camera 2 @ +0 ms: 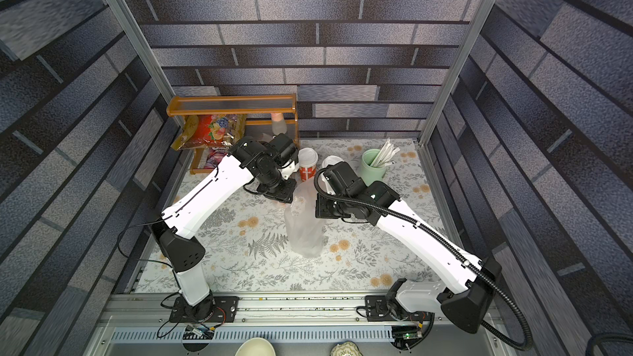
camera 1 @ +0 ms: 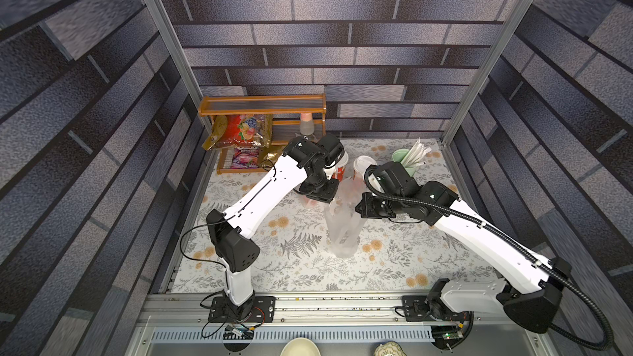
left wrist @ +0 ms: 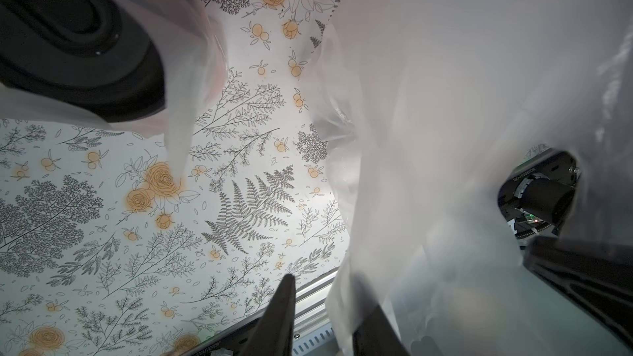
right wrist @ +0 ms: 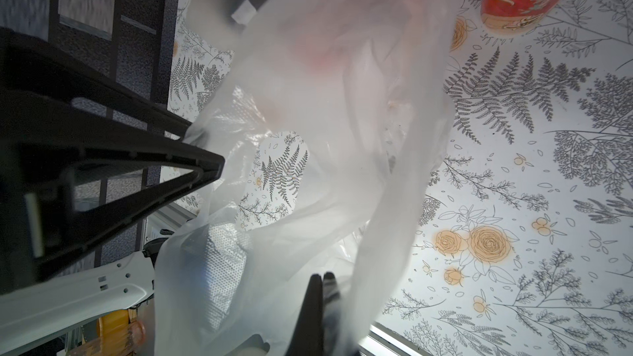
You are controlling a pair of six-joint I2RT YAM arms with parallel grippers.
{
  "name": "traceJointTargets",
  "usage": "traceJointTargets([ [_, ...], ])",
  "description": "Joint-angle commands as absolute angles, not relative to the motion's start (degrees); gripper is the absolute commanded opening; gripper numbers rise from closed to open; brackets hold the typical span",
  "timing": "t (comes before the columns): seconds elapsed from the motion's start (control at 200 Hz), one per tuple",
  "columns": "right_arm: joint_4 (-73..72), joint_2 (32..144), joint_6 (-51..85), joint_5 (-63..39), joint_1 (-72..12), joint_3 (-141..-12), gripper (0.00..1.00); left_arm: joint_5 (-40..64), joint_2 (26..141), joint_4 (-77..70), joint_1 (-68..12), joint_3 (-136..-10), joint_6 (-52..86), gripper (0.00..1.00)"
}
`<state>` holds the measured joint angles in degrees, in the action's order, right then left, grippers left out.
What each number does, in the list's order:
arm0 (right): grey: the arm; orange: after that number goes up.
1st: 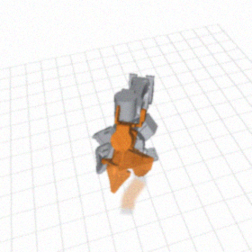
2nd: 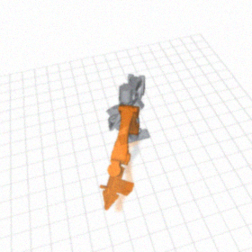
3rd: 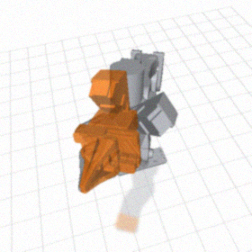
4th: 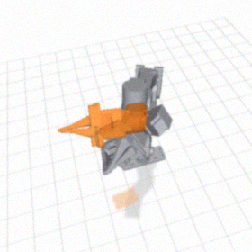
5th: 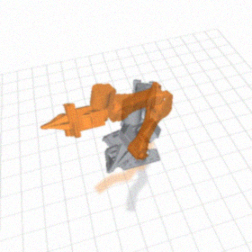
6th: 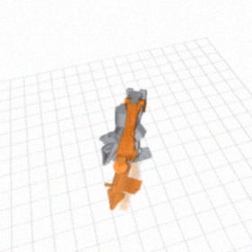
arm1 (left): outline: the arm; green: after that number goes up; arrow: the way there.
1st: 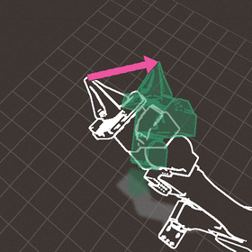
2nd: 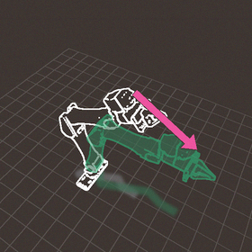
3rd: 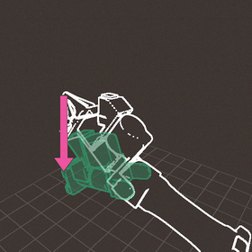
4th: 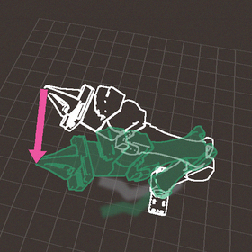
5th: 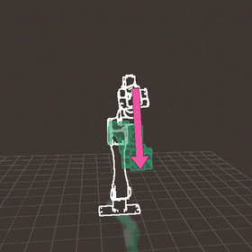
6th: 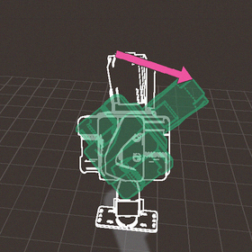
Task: Pack milk tea into plastic carrier bags
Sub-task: Adjust the plastic carrier bag at the center of the board.
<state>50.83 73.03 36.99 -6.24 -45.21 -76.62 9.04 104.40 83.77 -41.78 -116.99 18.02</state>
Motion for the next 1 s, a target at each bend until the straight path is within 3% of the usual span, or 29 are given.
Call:
traceJointTargets([
  [0.0,52.3,72.6,37.2,-6.0,-44.8,-76.7,0.00,11.2,102.0,82.5,-41.4,-115.5,19.1,0.38],
  [0.06,52.2,72.7,37.3,-6.2,-44.8,-76.9,0.00,11.8,102.6,81.8,-42.0,-115.3,19.6,0.45],
  [0.165,52.1,72.8,37.4,-6.1,-44.8,-77.1,0.00,11.3,103.3,81.4,-42.8,-115.6,20.1,0.43],
  [0.526,56.0,73.0,37.4,-1.7,-44.7,-78.9,0.00,12.6,96.6,76.7,-40.9,-108.8,22.5,0.03],
  [0.997,54.0,76.3,36.7,-5.2,-44.6,-80.1,0.00,20.5,80.3,64.2,-30.8,-86.6,29.5,0.00],
])
